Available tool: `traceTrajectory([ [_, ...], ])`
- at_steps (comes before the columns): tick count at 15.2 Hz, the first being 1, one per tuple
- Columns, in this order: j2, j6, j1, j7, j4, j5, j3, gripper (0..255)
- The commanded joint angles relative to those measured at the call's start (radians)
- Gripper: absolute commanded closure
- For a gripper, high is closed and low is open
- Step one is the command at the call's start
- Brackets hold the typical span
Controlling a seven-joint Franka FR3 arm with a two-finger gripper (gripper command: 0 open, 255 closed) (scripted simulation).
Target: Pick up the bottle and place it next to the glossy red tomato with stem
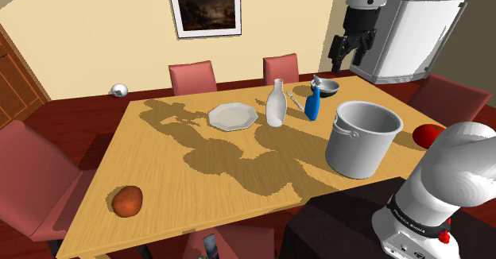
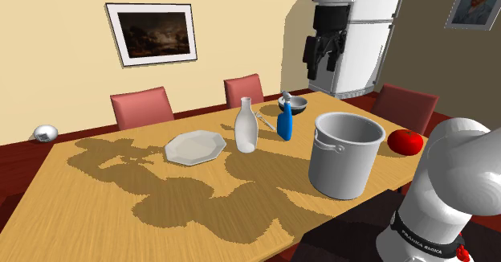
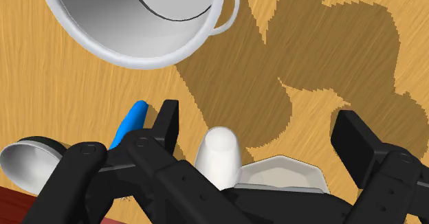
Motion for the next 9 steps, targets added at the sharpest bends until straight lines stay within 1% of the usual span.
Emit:
traceTrajectory([
  [1, 0.000, 0.000, 0.000, 0.000, 0.000, 0.000, 0.000, 0],
  [9, 0.288, 0.183, -0.007, -0.034, 0.093, -0.002, -0.050, 0],
])
